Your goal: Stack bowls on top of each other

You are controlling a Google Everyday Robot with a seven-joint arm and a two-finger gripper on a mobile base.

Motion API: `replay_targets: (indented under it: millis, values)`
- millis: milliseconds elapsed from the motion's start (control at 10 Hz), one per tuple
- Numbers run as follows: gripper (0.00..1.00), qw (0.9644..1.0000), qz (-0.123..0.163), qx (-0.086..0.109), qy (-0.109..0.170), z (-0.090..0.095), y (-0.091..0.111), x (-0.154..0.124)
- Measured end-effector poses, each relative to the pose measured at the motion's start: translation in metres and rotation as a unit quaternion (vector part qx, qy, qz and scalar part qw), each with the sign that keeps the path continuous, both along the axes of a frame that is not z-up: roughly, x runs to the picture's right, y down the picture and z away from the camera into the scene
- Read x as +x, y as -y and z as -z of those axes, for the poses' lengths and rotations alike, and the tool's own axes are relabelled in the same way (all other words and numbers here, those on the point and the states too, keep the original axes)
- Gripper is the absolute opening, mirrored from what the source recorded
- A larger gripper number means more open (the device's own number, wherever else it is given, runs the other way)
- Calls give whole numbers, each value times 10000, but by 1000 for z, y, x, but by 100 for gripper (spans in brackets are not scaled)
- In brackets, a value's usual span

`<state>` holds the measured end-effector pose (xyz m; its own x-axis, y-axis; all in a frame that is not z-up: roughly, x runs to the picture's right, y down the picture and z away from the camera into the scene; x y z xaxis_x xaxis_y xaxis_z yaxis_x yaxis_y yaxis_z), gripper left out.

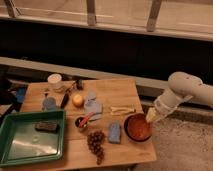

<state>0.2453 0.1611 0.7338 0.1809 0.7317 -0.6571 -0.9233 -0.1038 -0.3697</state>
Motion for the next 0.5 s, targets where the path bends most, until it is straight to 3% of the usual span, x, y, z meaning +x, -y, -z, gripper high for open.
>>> replay_targets:
  millis: [200,400,500]
  values:
    - [63,9999,-6,85,-62,-1,2,-4]
    - [63,9981,-176,485,-332,2,21,-1]
    - [63,9975,-212,554,-381,3,25,1]
